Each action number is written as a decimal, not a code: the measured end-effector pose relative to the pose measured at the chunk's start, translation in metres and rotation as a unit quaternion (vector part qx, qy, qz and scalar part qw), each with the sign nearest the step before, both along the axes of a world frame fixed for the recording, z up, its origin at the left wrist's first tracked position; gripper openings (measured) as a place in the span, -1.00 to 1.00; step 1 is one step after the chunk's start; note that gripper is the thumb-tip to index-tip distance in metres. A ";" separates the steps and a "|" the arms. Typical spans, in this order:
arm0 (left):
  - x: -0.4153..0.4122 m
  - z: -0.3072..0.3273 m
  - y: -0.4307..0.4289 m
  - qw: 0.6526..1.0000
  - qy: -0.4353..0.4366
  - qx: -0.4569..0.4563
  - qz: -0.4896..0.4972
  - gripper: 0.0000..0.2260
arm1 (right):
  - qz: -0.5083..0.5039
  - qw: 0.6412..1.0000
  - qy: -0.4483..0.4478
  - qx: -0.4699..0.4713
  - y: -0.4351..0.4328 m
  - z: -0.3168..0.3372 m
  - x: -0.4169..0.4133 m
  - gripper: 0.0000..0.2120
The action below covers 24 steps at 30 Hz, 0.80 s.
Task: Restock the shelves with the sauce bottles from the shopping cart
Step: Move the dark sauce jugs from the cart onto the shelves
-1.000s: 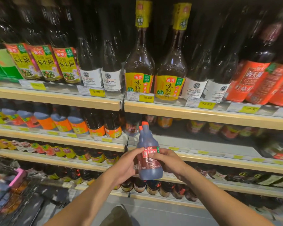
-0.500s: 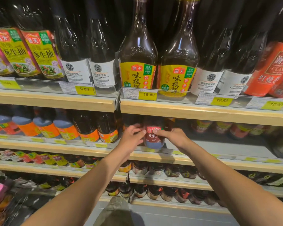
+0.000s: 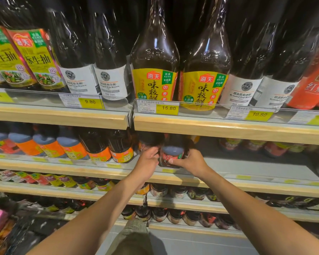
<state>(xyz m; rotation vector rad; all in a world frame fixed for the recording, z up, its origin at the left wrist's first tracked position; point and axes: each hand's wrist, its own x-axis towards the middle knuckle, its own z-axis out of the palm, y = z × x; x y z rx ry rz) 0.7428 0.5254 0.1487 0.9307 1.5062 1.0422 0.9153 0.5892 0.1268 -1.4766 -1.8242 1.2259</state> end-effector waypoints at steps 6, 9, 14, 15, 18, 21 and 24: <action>0.004 0.012 -0.010 1.000 0.011 0.008 -0.015 -0.51 | 0.019 0.999 -0.006 0.034 -0.004 0.001 -0.002 -0.58; 0.003 0.012 -0.010 0.999 0.038 0.002 -0.029 -0.50 | 0.026 0.999 -0.009 0.036 -0.006 0.005 -0.001 -0.57; -0.003 0.007 -0.016 0.995 0.081 -0.027 -0.047 -0.47 | 0.043 0.999 -0.028 0.019 -0.017 0.025 0.007 -0.55; -0.003 0.010 -0.019 0.995 0.081 -0.028 -0.049 -0.46 | 0.037 0.999 -0.035 0.019 -0.021 0.029 0.010 -0.53; -0.001 0.019 -0.033 0.994 0.087 -0.030 -0.054 -0.47 | 0.022 0.997 -0.077 0.018 -0.034 0.040 0.023 -0.31; 0.001 0.028 -0.049 0.993 0.096 -0.032 -0.055 -0.47 | 0.014 0.995 -0.096 0.011 -0.049 0.052 0.038 -0.07; 0.006 0.038 -0.070 0.991 0.120 -0.015 -0.062 -0.44 | 0.024 0.994 -0.100 0.029 -0.067 0.063 0.051 -0.03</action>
